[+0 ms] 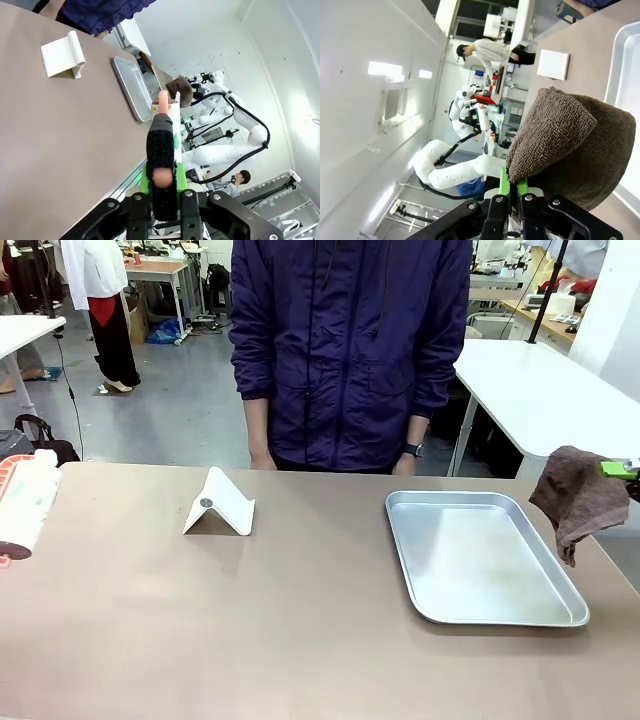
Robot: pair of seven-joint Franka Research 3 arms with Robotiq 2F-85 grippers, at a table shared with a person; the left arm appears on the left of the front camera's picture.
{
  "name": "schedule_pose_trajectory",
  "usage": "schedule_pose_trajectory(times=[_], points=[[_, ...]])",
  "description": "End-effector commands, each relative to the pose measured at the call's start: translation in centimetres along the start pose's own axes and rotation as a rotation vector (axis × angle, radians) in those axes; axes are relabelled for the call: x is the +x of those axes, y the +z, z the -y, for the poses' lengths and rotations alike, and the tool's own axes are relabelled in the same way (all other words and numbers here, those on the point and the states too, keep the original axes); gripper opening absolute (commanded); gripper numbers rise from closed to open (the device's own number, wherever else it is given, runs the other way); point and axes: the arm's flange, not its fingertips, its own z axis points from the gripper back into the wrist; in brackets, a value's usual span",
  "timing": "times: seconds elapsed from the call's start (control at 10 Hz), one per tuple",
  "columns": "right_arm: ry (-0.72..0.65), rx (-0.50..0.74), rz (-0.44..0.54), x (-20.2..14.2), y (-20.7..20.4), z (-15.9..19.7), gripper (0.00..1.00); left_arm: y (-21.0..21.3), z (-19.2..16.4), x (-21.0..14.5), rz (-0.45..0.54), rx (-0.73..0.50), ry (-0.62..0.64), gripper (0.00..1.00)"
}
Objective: Clean the surface of the table.
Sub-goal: Clean the area not pointed to by the person, then return the Lint Roller and towel to their original positions.
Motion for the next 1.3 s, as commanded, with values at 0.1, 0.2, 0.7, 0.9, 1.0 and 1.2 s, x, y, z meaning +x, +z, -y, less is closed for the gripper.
schedule_pose_trajectory(times=[0.1,0.2,0.7,0.9,1.0,1.2], points=[[0.009,-0.011,0.006,0.1,0.0,-0.2,0.06,-0.5,0.6,0.6,0.002,-0.016,-0.025,0.22],[0.009,-0.011,0.006,0.1,0.0,-0.2,0.06,-0.5,0.6,0.6,0.002,-0.016,-0.025,0.22],[0.009,-0.011,0.006,0.1,0.0,-0.2,0.06,-0.5,0.6,0.6,0.002,-0.016,-0.025,0.22],[0.009,-0.011,0.006,0.1,0.0,-0.2,0.06,-0.5,0.6,0.6,0.002,-0.016,-0.025,0.22],[0.000,0.000,0.000,0.0,0.0,0.0,0.06,-0.5,0.3,0.4,-0.013,-0.003,-0.011,0.22],[0.088,-0.052,0.013,2.3,-3.2,-1.9,0.06,-3.4,1.3,3.0,-0.089,-0.070,-0.044,0.22]])
